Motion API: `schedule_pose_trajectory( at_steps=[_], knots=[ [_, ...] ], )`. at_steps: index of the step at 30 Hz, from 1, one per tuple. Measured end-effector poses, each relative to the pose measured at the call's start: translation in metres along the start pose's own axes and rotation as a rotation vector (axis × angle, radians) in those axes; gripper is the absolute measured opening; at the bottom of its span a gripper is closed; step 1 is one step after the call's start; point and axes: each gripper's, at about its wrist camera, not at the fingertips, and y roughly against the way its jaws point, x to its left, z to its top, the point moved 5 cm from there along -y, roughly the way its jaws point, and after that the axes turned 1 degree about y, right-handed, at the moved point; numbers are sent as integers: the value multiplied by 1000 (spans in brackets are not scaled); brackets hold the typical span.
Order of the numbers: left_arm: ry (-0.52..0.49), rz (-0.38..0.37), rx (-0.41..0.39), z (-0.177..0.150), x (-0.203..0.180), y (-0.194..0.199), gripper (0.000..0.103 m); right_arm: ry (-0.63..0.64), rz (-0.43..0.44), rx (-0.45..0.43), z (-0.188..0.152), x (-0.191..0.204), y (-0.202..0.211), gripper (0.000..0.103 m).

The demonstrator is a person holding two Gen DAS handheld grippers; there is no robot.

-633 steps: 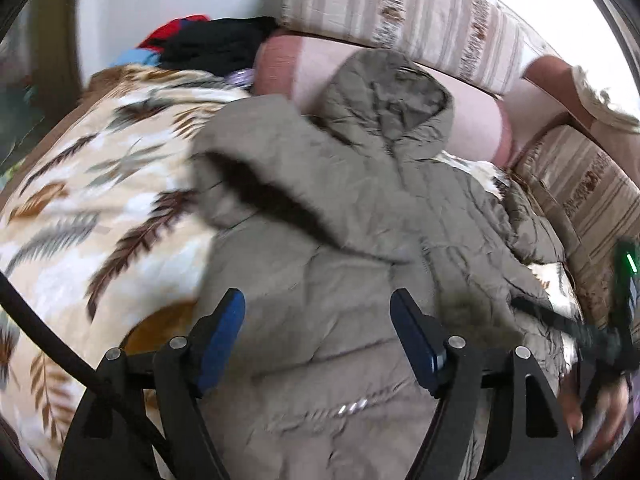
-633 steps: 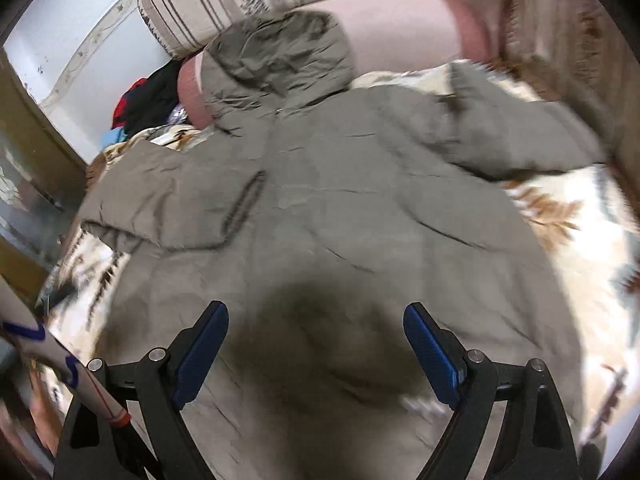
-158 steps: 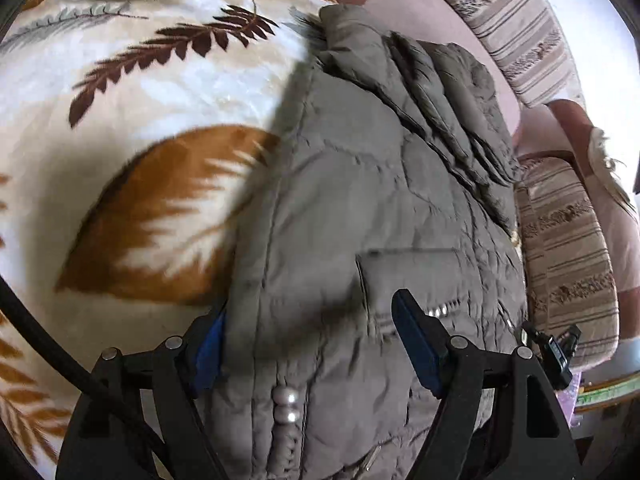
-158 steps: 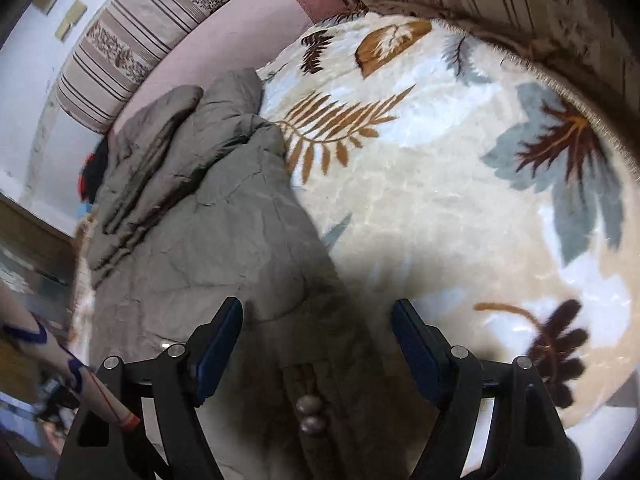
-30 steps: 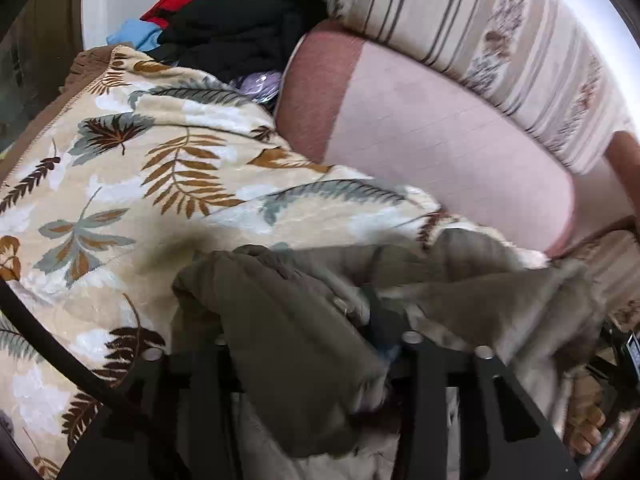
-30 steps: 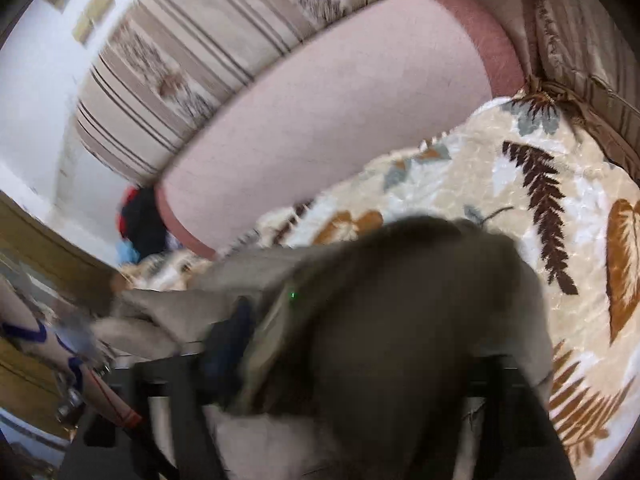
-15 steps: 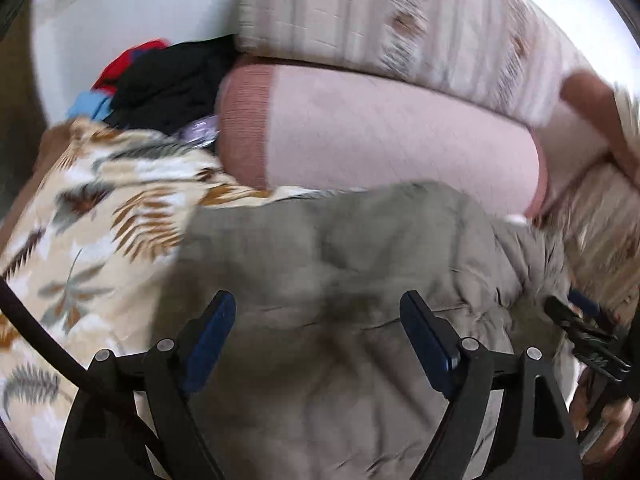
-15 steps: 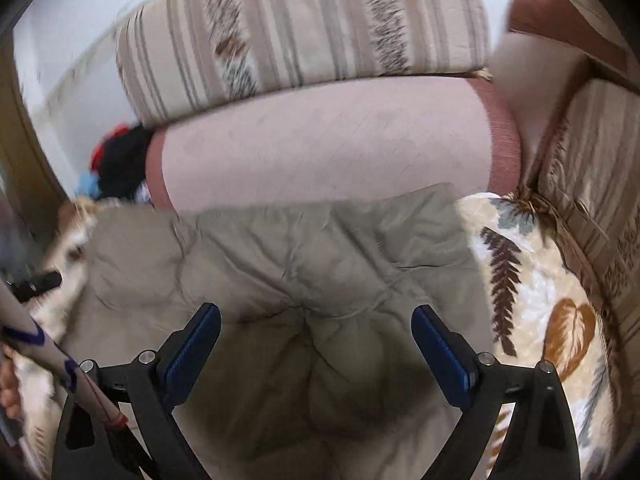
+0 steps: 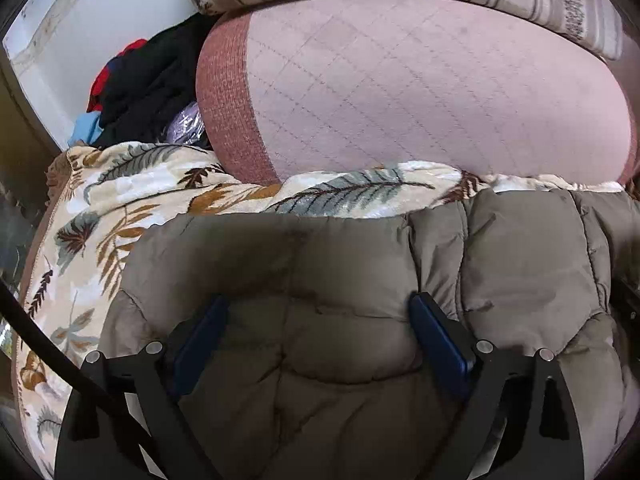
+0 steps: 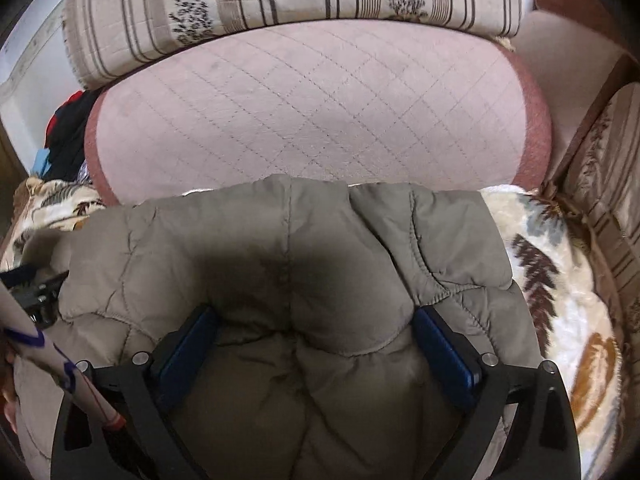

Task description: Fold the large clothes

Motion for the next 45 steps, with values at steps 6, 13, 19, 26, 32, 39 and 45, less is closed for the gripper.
schedule_pose_trajectory(
  at_steps=[6,13,19,26,32,39,45],
  knots=[
    [49,-81,5,7,10,1,94,-56,36,26,2,-7,-18,102],
    [121,-92,-66,-10,62,50,94,-33,-77,-48,-15,-18,34,102],
    [108,69,-54,-42,119,34,94,-132,-119,-52,-55,-65,50,102],
    [247,-29,22,-45,153,-1,94,-336,-96,-11,-63,-109,30,102],
    [257,-29,-27,-53,166,36,94,-274,-180,-44,-58,-107,60,102],
    [207,17,-101,-101,190,107,94,-222,-160,-56,-110,-113,128,102],
    [224,32,-101,-179,207,144,94,-267,-114,-32,-177,-120,172,102]
  ],
)
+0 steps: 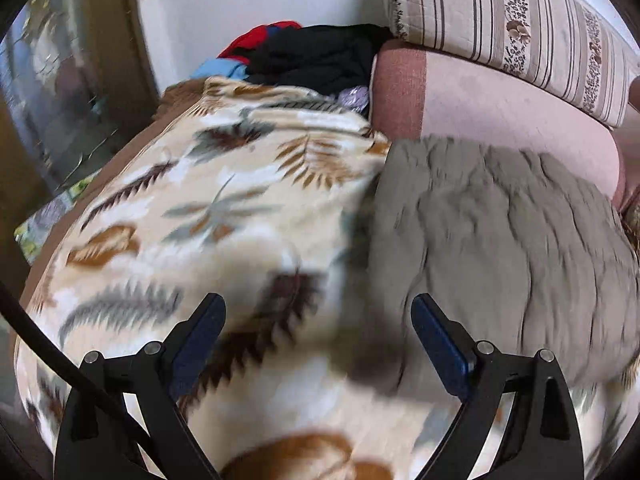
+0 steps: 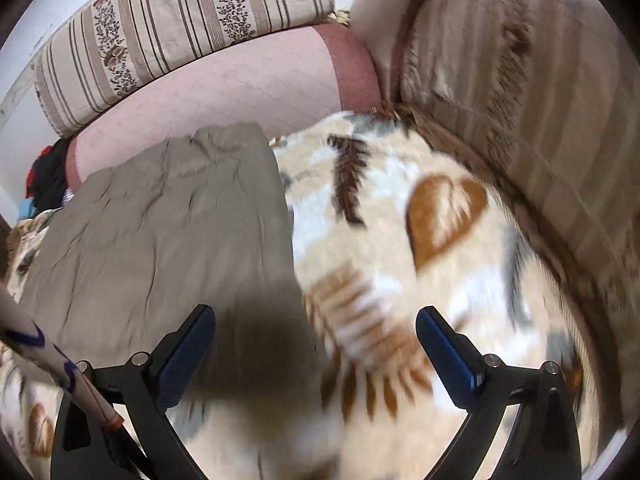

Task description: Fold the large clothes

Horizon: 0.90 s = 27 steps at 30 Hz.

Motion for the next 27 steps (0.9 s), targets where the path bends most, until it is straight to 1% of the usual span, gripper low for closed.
schedule_pose_trajectory(
  at_steps=[2,5,7,10,13,15,16,19,21,24,27],
  knots=[
    [13,13,8,-24,11,11,94,-17,18,14,-23,-5,15,102],
    [37,22,-4,-57,25,36,94,-31,51,23,-51,-4,36,102],
    [52,26,-25,-73,32,54,94,-33,81,17,-68,1,52,102],
    [81,41,-90,-96,41,93,94,-42,137,4,-91,14,78,102],
    [106,61,-177,-108,48,130,94,-52,185,-14,-105,26,100,102],
    [117,104,-267,-112,51,161,94,-44,205,-35,-113,35,118,102],
    [116,122,-310,-112,51,176,94,-34,210,-47,-117,40,127,102],
    [100,147,-400,-113,53,212,95,6,208,-96,-122,51,153,102],
    [83,157,-434,-111,53,229,95,30,201,-145,-121,55,173,102],
    [65,129,-451,-111,52,246,95,36,205,-207,-117,56,198,102],
    [56,113,-450,-115,52,256,95,31,226,-226,-114,55,207,102]
  ],
)
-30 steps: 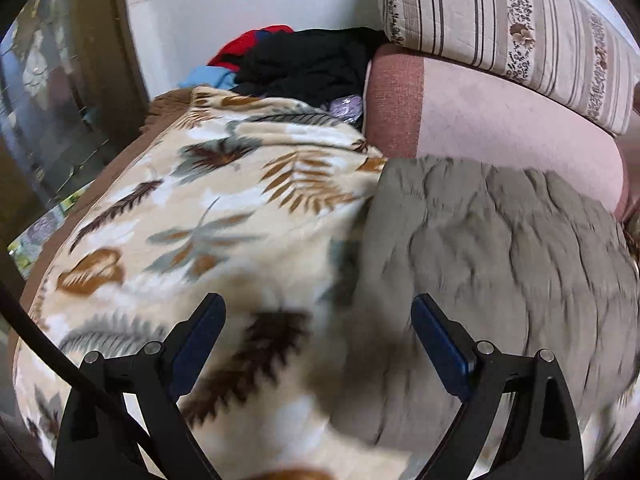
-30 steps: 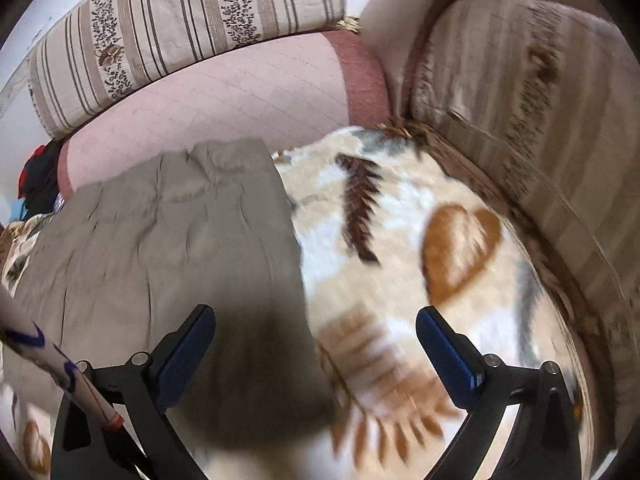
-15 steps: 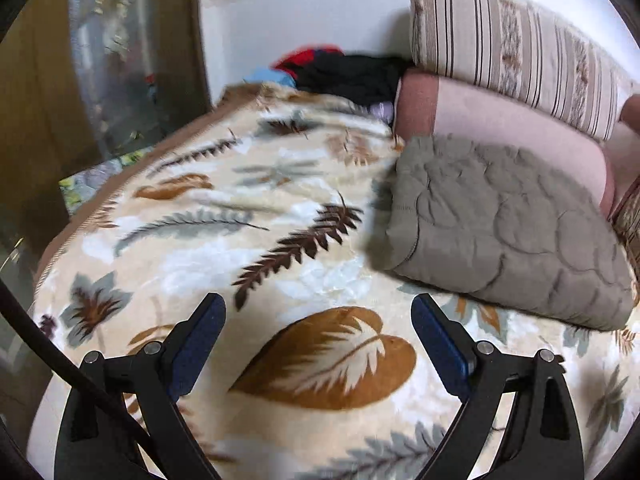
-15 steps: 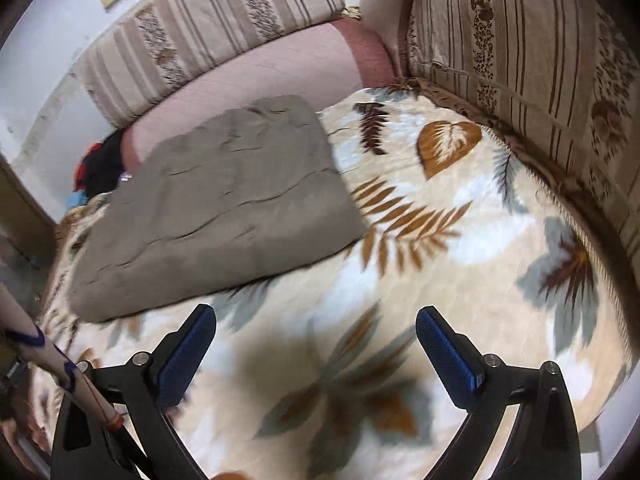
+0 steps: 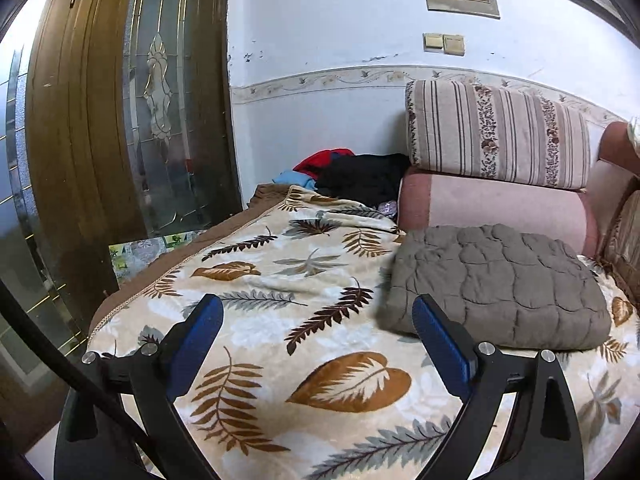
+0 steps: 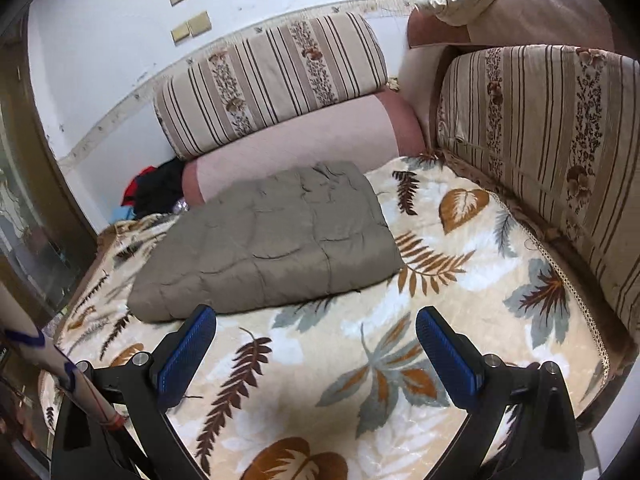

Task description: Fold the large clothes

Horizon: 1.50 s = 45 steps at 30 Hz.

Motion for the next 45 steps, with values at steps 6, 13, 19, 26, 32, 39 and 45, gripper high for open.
schedule_pose_trajectory(
  at_steps=[6,13,19,26,32,39,45],
  knots=[
    [-32,23,-12,-4,-1,20,95,9,29,5,-4,-1,-5,102],
    [-58,-44,19,-2,-20,14,100,33,46,49,-21,5,-32,102],
    [-54,-93,162,-19,-44,-29,100,52,-1,73,-27,2,-49,102],
    [-63,-104,315,-58,-54,-71,100,34,-46,153,-42,-11,-81,102],
    [-47,-86,363,-66,-47,-84,100,36,-34,197,-55,-2,-101,102],
    [-57,-81,381,-74,-49,-86,100,107,-46,209,-66,10,-105,102],
    [-81,-92,374,-75,-56,-81,100,101,-49,221,-70,8,-106,102]
  ],
)
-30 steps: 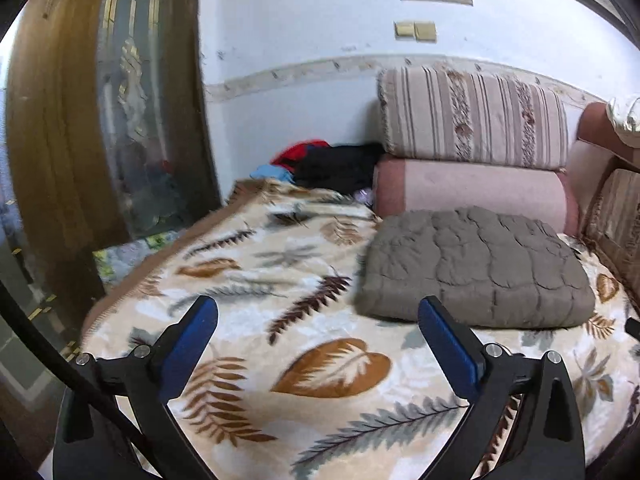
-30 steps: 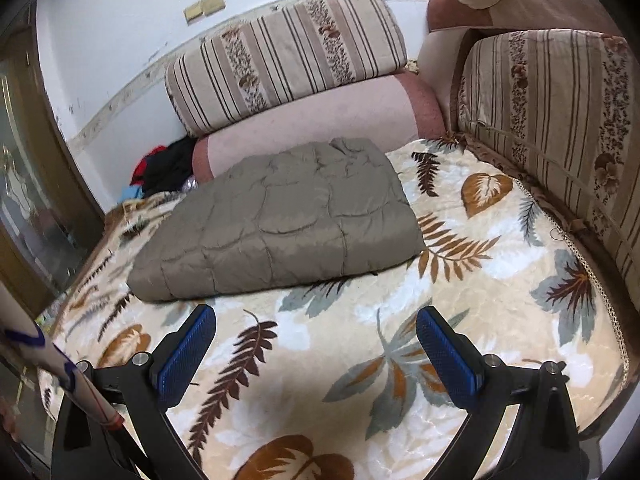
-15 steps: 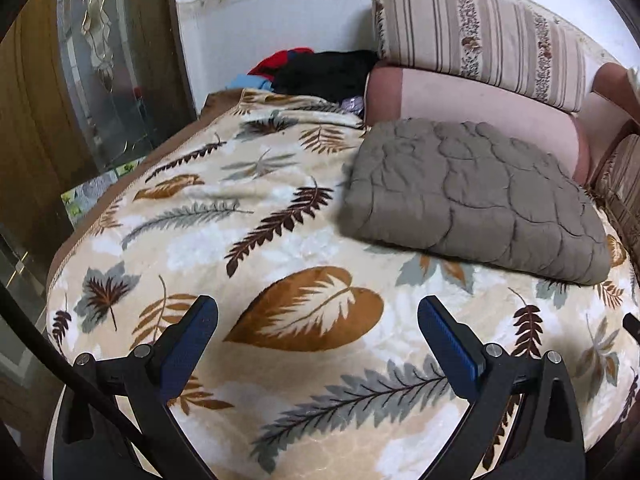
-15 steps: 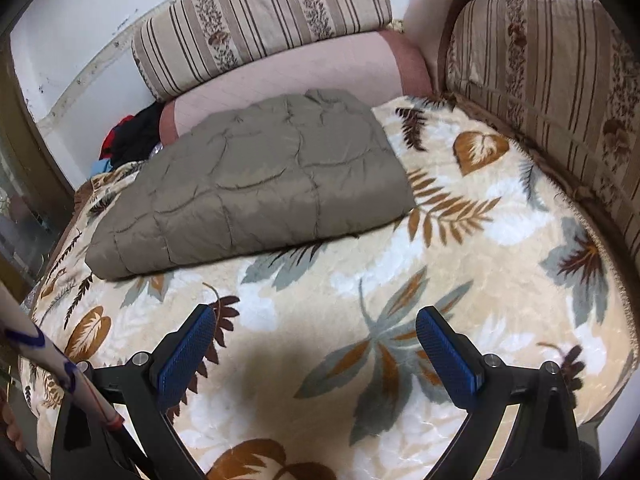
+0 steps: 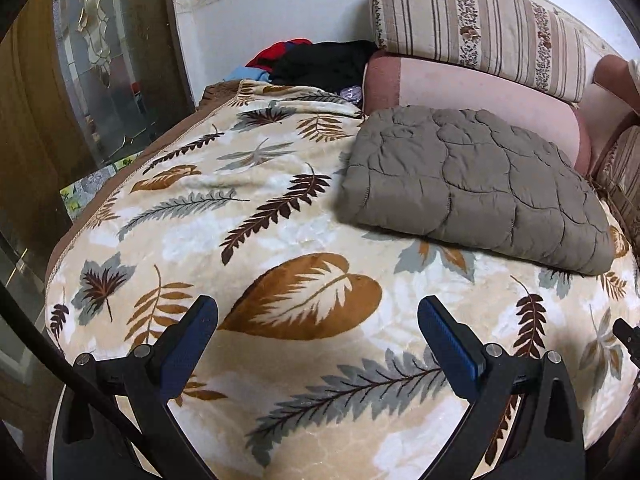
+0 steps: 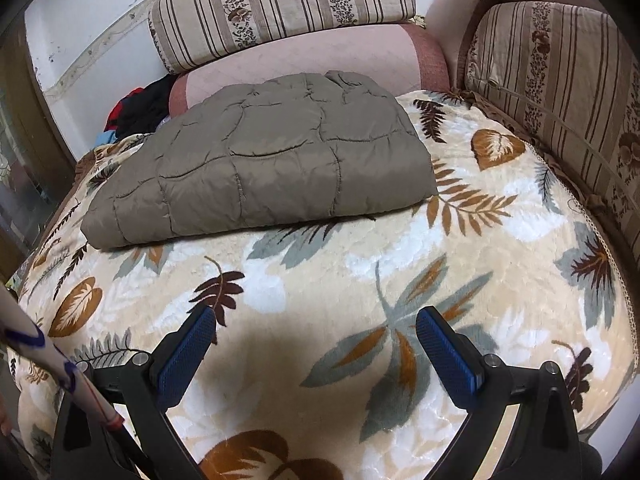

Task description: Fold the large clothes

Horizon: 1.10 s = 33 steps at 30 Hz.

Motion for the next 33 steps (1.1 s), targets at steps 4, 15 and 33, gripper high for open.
schedule_pose_trajectory(
  at_steps=[4,15,33],
  knots=[
    [-20,-7,0,-2,-6,1,100,9,-3,8,-3,2,-1,102],
    [-27,-14,33,-8,-8,-9,100,25,-7,28,-6,8,-6,102],
    [-22,-11,128,-14,-3,-49,100,41,-19,72,-4,11,-31,102]
  ],
)
